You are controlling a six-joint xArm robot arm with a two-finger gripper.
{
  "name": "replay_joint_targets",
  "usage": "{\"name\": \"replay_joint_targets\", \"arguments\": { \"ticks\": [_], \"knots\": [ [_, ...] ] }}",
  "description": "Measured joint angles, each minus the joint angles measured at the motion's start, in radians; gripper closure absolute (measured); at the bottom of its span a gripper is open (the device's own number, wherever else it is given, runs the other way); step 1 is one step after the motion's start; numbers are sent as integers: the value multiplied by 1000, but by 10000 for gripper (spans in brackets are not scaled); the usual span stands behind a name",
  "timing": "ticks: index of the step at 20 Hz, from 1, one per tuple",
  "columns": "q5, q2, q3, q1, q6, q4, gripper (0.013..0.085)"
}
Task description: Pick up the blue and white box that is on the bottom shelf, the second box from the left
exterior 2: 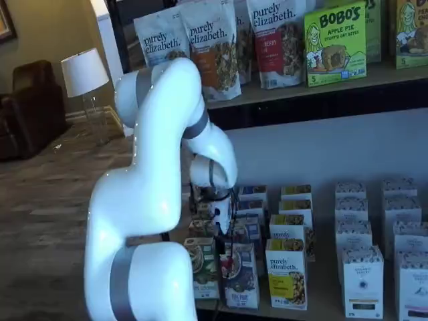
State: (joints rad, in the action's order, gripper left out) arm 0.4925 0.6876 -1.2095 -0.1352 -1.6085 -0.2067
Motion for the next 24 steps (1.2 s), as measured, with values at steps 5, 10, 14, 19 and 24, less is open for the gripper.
{"name": "replay_joint_targets", "arguments": {
  "ticks": [5, 10, 14, 19, 24],
  "knots": [
    [64, 42, -64, -14, 34, 20, 130],
    [21, 84, -93, -25, 14, -14, 130],
    [1, 130, -139, -21, 3, -21, 130],
    [18, 193, -221, -13, 17, 1, 130],
    [34, 244, -290, -3, 40, 37, 130]
  ]
}}
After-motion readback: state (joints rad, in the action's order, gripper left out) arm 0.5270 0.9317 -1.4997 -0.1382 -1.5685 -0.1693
